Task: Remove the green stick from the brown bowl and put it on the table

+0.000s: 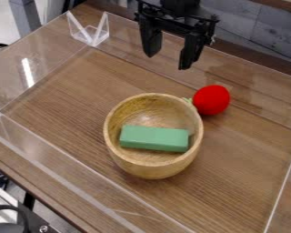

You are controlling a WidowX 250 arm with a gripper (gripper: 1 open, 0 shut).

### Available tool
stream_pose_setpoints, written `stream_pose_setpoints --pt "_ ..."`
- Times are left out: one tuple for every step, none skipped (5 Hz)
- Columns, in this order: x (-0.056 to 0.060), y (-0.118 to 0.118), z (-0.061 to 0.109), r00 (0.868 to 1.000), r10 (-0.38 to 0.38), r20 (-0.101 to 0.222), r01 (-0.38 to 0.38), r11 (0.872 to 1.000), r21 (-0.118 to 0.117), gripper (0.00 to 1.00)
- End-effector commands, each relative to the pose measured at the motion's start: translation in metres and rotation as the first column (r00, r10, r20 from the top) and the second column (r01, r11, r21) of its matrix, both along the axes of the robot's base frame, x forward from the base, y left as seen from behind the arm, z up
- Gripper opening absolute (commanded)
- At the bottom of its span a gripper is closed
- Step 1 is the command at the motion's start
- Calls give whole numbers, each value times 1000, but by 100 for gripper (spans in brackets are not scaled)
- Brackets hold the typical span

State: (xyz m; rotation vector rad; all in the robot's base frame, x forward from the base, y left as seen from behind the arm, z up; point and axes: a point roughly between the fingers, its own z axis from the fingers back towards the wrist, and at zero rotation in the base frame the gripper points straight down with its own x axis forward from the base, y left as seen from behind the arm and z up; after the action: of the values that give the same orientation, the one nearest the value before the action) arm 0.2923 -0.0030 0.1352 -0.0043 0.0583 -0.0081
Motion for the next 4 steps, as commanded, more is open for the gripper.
stream_pose_setpoints --pt "-7 -1 -11 995 -96 -27 95 995 -6 100" --pt "-23 -2 -26 958 -285 -38 285 958 -8 100" --pt "-37 -3 -40 906 -423 -4 423 906 18 100" --pt "-46 -4 -51 846 -532 37 530 847 55 100"
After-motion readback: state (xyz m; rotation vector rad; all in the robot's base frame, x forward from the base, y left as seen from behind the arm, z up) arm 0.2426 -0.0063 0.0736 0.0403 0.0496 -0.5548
